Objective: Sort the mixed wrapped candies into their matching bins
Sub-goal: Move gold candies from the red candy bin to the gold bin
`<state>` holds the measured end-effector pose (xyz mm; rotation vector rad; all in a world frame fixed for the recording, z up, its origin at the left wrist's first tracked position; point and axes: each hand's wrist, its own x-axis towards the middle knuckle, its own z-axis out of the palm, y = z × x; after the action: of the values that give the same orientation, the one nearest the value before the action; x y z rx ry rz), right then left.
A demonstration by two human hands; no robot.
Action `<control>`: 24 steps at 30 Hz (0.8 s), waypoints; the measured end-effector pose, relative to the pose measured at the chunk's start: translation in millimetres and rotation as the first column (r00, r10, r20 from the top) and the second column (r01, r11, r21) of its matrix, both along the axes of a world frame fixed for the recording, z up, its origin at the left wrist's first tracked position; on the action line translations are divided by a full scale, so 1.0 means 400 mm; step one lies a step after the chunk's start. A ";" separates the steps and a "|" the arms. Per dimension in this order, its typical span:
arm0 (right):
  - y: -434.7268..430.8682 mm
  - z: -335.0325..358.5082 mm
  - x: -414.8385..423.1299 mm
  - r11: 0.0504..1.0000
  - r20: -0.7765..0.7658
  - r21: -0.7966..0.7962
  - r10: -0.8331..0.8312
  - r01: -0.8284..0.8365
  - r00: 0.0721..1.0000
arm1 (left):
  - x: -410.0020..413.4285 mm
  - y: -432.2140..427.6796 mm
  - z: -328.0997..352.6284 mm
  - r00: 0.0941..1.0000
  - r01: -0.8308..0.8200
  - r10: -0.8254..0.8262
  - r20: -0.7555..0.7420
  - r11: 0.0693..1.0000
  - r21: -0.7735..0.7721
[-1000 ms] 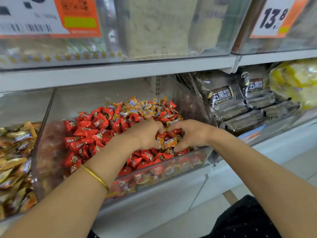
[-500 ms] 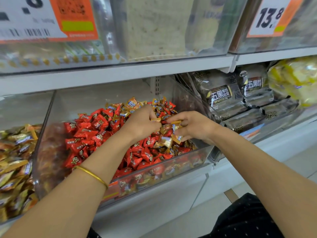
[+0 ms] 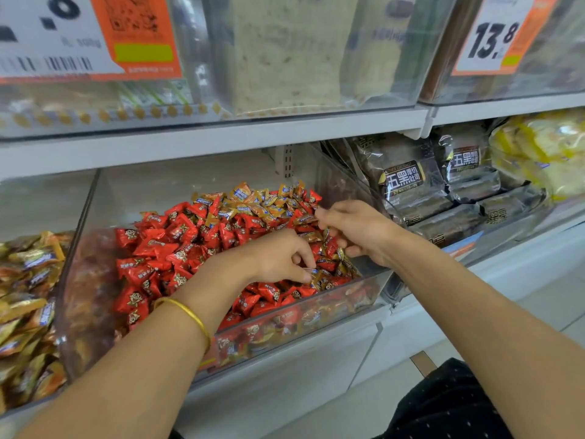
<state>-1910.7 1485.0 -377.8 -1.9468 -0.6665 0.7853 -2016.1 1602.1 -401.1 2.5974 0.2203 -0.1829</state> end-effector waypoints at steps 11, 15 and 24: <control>-0.056 0.058 -0.008 0.769 0.256 -0.481 0.582 -0.421 0.772 | -0.010 0.027 0.022 0.948 -0.189 0.236 0.213 0.957 -0.219; -0.058 0.060 -0.011 0.644 0.205 -0.578 0.709 -0.501 0.674 | -0.007 0.020 0.037 0.848 -0.323 0.516 0.122 0.685 -0.653; -0.078 0.061 -0.011 0.636 0.003 -0.422 0.714 -0.646 0.700 | -0.018 0.021 0.063 0.747 -0.311 0.469 -0.471 -0.380 -0.871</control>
<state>-1915.3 1453.7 -353.5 -2.1330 -1.5180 1.3063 -2023.3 1610.6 -376.0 0.6432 0.6590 0.0900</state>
